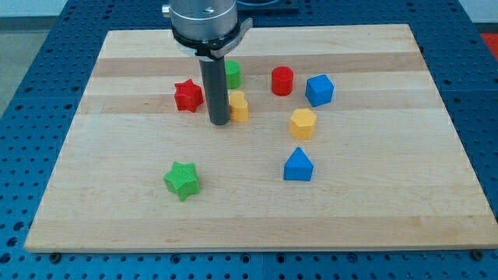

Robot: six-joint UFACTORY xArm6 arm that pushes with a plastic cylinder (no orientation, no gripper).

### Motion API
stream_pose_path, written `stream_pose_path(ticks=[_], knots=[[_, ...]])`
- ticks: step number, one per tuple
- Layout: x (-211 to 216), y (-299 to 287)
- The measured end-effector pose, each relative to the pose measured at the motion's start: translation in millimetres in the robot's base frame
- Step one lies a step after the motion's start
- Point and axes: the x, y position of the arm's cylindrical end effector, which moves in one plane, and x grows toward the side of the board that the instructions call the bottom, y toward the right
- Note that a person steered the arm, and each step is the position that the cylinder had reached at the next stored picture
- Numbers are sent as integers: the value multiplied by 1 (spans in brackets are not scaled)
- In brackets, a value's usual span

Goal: Slightly move the triangle to the left

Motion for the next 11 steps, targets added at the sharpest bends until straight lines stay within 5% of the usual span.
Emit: stream_pose_path(ticks=[3,5,8,11], knots=[[108,61],[131,111],[96,154],[104,146]])
